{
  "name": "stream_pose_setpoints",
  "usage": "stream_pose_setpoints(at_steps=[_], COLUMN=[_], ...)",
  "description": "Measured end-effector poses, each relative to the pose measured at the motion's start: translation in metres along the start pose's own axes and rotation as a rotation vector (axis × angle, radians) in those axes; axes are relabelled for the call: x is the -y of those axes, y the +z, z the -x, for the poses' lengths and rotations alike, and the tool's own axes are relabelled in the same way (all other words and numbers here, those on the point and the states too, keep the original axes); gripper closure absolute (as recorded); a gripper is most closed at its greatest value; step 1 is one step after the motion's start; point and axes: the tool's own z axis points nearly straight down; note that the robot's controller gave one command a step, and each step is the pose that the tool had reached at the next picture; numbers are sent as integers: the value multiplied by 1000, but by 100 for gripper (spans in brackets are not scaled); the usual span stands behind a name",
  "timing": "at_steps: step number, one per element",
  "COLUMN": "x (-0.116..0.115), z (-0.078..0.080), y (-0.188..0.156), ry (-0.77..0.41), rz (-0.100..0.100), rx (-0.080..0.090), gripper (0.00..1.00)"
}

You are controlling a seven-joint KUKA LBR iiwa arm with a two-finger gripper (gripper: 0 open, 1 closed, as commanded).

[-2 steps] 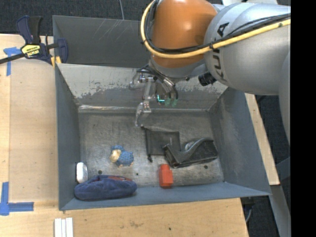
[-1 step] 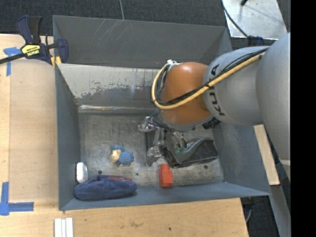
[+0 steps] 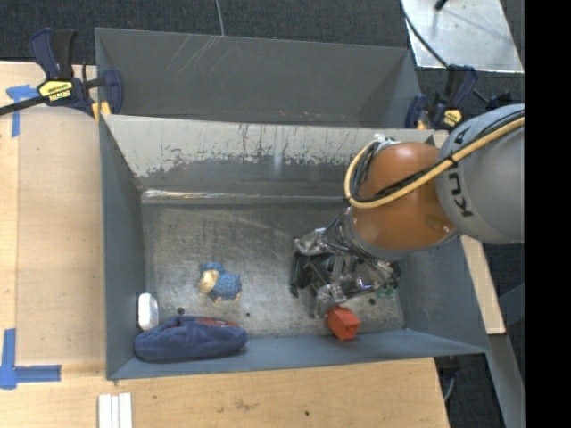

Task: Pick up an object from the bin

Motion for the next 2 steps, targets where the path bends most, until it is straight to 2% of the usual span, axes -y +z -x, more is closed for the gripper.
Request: stream_pose_setpoints(at_steps=[1, 2], x=[-1, 1], z=[6, 18], y=[-4, -180], ry=[0, -311], rz=[-2, -5], rx=[20, -10], gripper=[100, 100])
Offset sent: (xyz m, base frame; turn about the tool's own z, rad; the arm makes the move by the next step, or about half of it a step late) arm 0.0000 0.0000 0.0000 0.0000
